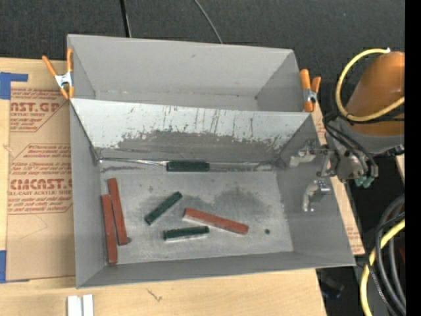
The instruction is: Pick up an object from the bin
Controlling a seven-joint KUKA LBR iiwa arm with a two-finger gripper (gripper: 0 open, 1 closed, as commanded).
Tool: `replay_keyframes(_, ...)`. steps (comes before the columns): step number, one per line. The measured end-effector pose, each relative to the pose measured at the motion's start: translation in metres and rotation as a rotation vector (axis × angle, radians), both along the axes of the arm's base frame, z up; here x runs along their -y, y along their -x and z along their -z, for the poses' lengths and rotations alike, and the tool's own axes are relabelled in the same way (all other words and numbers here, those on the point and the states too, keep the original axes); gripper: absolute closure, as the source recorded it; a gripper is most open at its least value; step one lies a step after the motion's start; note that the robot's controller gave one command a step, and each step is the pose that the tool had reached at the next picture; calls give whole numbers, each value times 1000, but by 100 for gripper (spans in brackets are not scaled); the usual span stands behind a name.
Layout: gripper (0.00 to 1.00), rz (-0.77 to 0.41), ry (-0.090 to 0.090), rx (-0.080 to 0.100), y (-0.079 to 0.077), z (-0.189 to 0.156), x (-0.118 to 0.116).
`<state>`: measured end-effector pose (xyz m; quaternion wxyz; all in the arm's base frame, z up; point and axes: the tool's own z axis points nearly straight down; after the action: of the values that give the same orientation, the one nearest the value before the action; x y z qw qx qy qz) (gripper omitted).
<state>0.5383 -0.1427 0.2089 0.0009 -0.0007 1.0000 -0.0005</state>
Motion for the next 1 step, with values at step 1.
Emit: replay_keyframes(1, 0, 0, 0, 0, 0, 0, 0)
